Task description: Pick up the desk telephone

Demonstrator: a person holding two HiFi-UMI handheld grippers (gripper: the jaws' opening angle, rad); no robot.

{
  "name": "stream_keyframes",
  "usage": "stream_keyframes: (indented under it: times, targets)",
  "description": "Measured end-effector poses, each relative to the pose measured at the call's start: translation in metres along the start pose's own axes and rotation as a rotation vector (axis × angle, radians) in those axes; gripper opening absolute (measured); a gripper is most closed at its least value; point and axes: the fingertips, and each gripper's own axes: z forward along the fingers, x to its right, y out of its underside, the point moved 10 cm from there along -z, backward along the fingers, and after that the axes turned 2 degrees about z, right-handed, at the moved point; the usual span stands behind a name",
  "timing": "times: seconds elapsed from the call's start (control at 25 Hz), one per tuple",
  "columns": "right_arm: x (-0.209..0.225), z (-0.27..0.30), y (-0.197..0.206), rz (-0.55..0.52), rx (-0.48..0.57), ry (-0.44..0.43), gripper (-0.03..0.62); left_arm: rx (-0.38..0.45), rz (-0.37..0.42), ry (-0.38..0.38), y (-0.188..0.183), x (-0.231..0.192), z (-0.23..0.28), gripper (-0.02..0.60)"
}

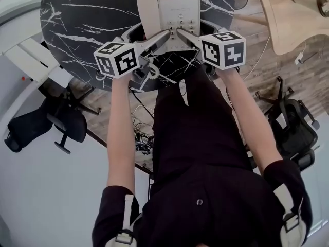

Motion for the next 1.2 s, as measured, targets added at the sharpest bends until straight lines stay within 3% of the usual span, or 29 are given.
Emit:
stream_keyframes:
  times: [0.52, 0.68, 0.88, 1.2]
  targets:
    - [-0.098, -0.030, 0.052, -0.099, 0.022, 0.007, 0.314, 0.104, -0.010, 0.030, 0.053, 0.033, -0.106, 0.390]
    - [-0.123, -0.034, 0.070, -0.149, 0.031, 0.028, 0.316, 0.114, 0.053, 0.033, 0.063, 0.043, -0.132, 0.390]
    - [-0.144, -0.046, 0.095, -0.097, 0.051, 0.019, 0.316, 0.121, 0.046, 0.028, 0.079, 0.058, -0.155, 0.390]
    - [-0.191, -0.080, 0.072, -0.236, 0.173, 0.018, 0.318, 0.230, 0.109, 0.016, 0.059, 0.088, -0.203, 0.390]
